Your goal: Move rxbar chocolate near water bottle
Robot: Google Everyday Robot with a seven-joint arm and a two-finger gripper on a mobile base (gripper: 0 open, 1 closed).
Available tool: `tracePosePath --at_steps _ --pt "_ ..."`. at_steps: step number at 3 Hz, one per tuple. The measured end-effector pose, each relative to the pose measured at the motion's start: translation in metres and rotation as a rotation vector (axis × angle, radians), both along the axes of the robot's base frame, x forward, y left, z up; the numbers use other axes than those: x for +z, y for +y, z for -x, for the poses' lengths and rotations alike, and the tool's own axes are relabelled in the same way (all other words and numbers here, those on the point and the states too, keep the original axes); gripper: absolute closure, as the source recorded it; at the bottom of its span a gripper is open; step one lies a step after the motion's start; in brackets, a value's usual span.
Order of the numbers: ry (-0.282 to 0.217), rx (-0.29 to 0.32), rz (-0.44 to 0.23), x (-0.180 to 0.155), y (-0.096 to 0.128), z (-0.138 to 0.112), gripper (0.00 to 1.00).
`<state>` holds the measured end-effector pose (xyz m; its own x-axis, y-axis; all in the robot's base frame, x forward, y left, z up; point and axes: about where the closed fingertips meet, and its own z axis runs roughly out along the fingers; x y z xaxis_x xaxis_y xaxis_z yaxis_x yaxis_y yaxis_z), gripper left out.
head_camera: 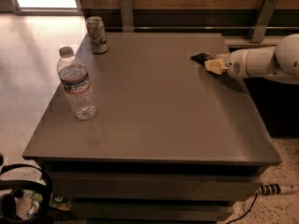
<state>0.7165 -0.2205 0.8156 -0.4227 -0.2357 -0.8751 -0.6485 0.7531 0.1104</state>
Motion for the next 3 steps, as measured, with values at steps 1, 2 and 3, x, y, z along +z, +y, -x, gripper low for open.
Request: tracePosePath --at_steps 1,2,3 --pt "0.0 0.0 0.0 0.0 0.0 0.0 1.0" --pt "0.0 0.0 0.0 0.0001 0.0 0.0 1.0" --pt "0.0 0.0 0.0 0.0001 0.0 0.0 1.0"
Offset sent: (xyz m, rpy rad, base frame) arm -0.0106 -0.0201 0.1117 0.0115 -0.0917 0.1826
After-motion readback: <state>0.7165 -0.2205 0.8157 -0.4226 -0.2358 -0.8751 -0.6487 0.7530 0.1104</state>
